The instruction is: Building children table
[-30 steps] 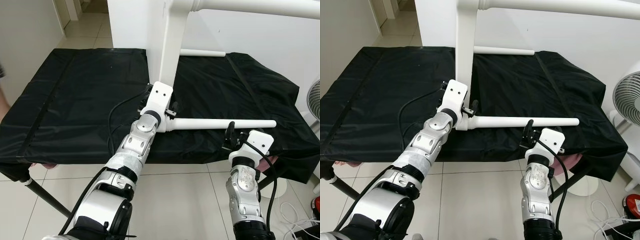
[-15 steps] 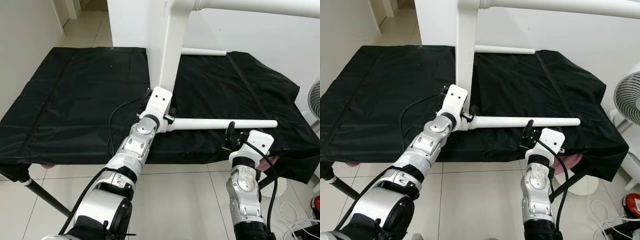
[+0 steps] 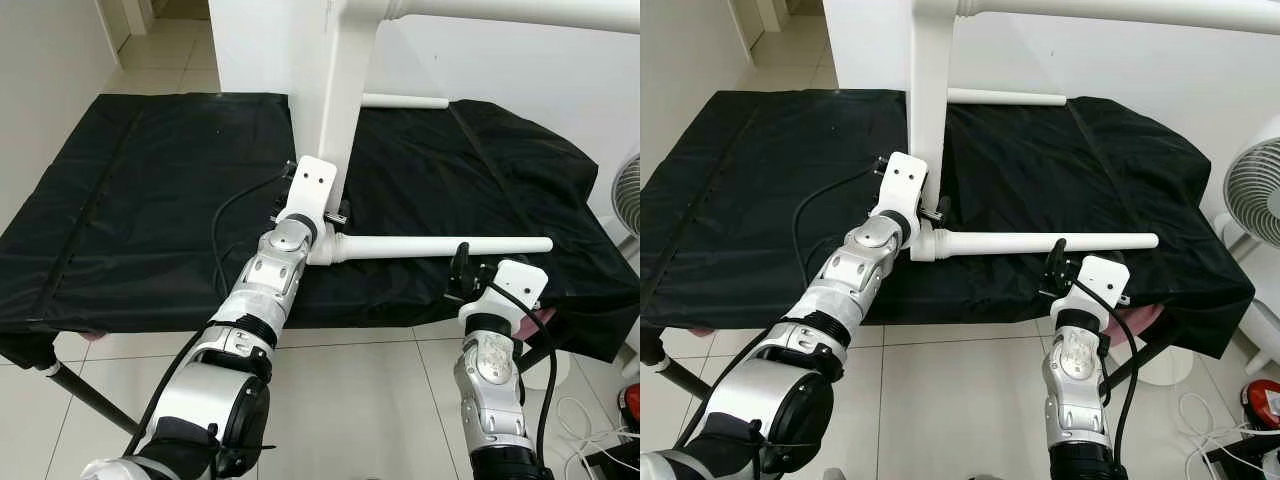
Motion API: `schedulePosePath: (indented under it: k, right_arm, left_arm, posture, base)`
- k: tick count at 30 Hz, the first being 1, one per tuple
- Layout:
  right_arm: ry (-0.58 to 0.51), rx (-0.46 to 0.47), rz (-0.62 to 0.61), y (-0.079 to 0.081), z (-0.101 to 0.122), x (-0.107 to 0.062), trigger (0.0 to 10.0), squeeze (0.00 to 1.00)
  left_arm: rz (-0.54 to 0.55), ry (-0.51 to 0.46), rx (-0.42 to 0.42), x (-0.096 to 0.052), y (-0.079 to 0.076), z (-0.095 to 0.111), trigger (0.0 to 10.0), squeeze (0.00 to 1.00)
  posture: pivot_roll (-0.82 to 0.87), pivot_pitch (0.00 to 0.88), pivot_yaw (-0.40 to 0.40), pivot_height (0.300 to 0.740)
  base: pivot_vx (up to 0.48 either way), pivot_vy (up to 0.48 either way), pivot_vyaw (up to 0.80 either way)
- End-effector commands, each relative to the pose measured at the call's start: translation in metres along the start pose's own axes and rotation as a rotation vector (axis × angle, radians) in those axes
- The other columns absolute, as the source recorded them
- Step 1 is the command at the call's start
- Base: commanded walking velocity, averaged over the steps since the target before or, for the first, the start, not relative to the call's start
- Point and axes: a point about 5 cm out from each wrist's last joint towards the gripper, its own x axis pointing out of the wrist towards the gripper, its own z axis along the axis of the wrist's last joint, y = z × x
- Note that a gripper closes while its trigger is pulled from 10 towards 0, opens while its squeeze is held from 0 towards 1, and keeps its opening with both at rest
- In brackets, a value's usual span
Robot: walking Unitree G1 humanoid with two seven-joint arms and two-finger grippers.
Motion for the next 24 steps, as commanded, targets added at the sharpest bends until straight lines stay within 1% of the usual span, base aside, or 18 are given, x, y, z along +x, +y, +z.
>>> schedulePosePath:
  k: [1,2,3,4,7,8,12,13,17,24]
  right_arm:
    - [0.016,-0.010,0.001,-0.001,-0.002,-0.002,10.0,0.00]
    - [0.016,-0.010,0.001,-0.001,-0.002,-0.002,10.0,0.00]
    - [0.017,-0.011,0.002,-0.001,-0.002,-0.002,10.0,0.00]
    - [0.017,-0.011,0.002,-0.001,-0.002,-0.002,10.0,0.00]
    - [0.019,-0.010,0.005,0.000,-0.002,-0.002,10.0,0.00]
    - [0.019,-0.010,0.005,0.000,-0.002,-0.002,10.0,0.00]
    - [0.023,-0.009,0.013,0.002,-0.002,-0.002,10.0,0.00]
    - [0.024,-0.008,0.016,0.003,-0.002,-0.002,10.0,0.00]
    - [0.024,-0.007,0.017,0.003,-0.002,-0.002,10.0,0.00]
    - [0.027,-0.006,0.025,0.005,-0.003,-0.001,10.0,0.00]
  left_arm:
    - [0.629,0.025,-0.055,-0.009,0.002,0.004,10.0,0.00]
    - [0.629,0.025,-0.055,-0.009,0.002,0.004,10.0,0.00]
    - [0.669,0.025,-0.058,-0.010,0.007,0.005,10.0,0.00]
    - [0.669,0.025,-0.058,-0.010,0.007,0.005,10.0,0.00]
    - [0.793,0.022,-0.067,-0.018,0.026,0.005,10.0,0.00]
    - [0.793,0.022,-0.067,-0.018,0.026,0.005,10.0,0.00]
    - [0.936,0.028,-0.107,-0.030,0.047,0.000,10.0,0.00]
    - [0.970,0.028,-0.097,-0.032,0.050,0.000,10.0,0.00]
    - [0.989,0.026,-0.087,-0.034,0.052,0.000,10.0,0.00]
    - [1.065,0.020,-0.050,-0.042,0.057,0.001,10.0,0.00]
  posture:
    - [-0.15,0.014,0.003,0.740]
    - [-0.15,0.014,0.003,0.740]
    - [-0.15,0.017,0.002,0.740]
    - [-0.15,0.017,0.002,0.740]
    - [-0.14,0.019,-0.001,0.740]
    - [-0.14,0.019,-0.001,0.740]
    - [-0.13,0.026,-0.010,0.740]
    - [-0.13,0.026,-0.010,0.740]
    - [-0.13,0.026,-0.010,0.740]
    - [-0.12,0.028,-0.013,0.740]
  base:
    - [0.000,0.000,0.00]
    - [0.000,0.000,0.00]
    - [0.000,0.000,0.00]
    - [0.000,0.000,0.00]
    - [0.000,0.000,0.00]
    - [0.000,0.000,0.00]
    - [0.000,0.000,0.00]
    - [0.000,0.000,0.00]
    - [0.000,0.000,0.00]
    - [0.000,0.000,0.00]
